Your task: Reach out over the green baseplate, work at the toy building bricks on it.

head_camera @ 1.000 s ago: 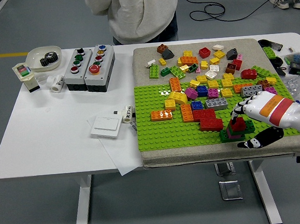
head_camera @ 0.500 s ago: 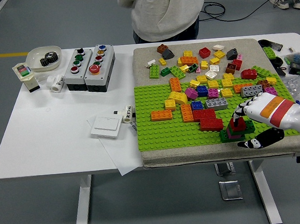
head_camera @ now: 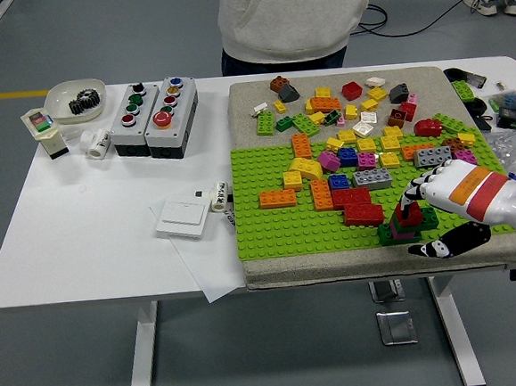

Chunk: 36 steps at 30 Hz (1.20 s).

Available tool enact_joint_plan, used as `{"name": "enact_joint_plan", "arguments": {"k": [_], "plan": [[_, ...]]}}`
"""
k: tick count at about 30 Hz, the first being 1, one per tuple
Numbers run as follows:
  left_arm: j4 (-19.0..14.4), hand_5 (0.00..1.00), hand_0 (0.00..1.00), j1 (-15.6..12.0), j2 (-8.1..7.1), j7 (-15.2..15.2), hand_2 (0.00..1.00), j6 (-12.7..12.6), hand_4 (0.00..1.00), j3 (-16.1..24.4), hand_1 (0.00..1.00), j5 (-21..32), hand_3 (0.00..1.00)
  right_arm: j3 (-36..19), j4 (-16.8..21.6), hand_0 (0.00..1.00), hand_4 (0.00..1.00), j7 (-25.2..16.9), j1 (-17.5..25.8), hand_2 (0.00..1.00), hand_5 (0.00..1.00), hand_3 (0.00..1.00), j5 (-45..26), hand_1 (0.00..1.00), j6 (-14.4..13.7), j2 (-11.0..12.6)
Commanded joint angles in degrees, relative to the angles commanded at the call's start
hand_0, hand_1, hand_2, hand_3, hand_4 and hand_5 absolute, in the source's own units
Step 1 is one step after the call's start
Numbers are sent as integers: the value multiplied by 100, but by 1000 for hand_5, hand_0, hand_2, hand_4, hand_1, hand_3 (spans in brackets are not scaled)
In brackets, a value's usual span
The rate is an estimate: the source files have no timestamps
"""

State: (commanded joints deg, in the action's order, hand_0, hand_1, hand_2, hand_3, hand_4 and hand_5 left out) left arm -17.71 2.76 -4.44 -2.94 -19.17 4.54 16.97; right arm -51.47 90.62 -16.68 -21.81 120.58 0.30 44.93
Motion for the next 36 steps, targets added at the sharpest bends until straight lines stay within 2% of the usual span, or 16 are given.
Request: {"name": "enact_joint_plan", "arguments": {"k": [36], "plan": [[-5, 626, 603, 33, 2, -4, 707, 8, 585, -17, 725, 17, 559, 238, -213, 466, 865, 31, -59, 655, 489, 547, 4, 572, 175, -72]]}}
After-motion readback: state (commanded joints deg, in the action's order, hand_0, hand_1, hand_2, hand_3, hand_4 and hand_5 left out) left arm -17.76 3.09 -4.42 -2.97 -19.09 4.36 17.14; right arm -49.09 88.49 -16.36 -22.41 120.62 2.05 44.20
